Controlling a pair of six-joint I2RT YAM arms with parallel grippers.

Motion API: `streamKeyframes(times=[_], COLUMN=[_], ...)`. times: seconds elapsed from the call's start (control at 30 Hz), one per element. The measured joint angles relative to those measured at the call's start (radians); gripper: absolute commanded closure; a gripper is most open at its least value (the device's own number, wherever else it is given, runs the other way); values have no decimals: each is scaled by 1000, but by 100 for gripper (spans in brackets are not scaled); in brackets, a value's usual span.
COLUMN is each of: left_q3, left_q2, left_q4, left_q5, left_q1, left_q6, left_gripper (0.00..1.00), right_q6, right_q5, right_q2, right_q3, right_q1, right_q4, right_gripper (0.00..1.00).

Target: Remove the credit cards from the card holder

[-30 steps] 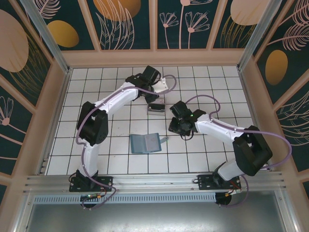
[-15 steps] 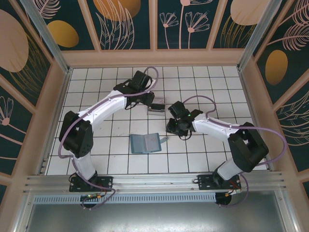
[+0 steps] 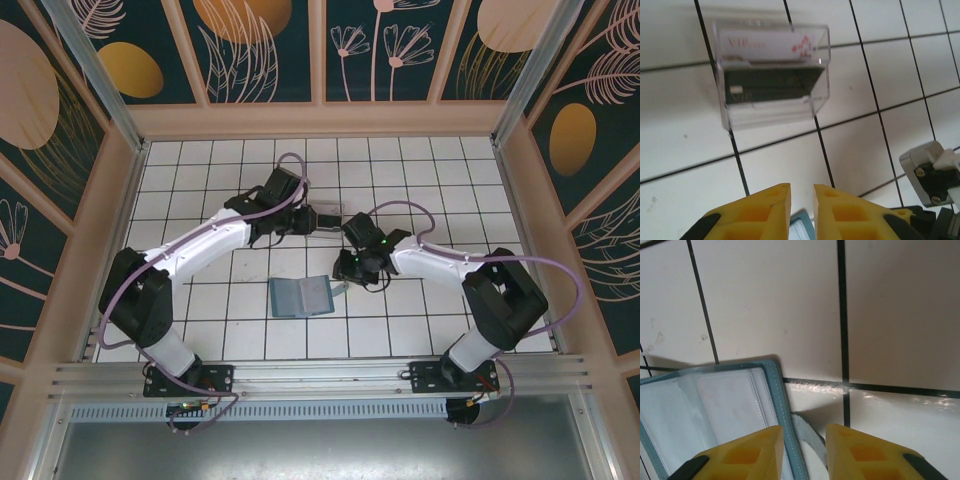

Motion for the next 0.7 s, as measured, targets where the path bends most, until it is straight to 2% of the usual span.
streamKeyframes(times=[0.33,0.43,0.57,0.7], left_q3=[-76,-93,-126,-159], left_q2=[-11,-29,-57,-64], left_q4=[5,9,15,19], left_q5=[10,11,15,34], left_q1=[-35,-43,-60,-74], left_q6=[-65,-73,-94,-136], left_gripper=[80,81,81,81], right_q6=[22,37,64,91], right_q5=[0,2,18,28], right_q2=[1,1,-4,-30], right_q3=[-39,-46,-60,-93], right_q1=[42,56,69,69], right_q4=[2,3,4,9], right_gripper=[84,84,77,74])
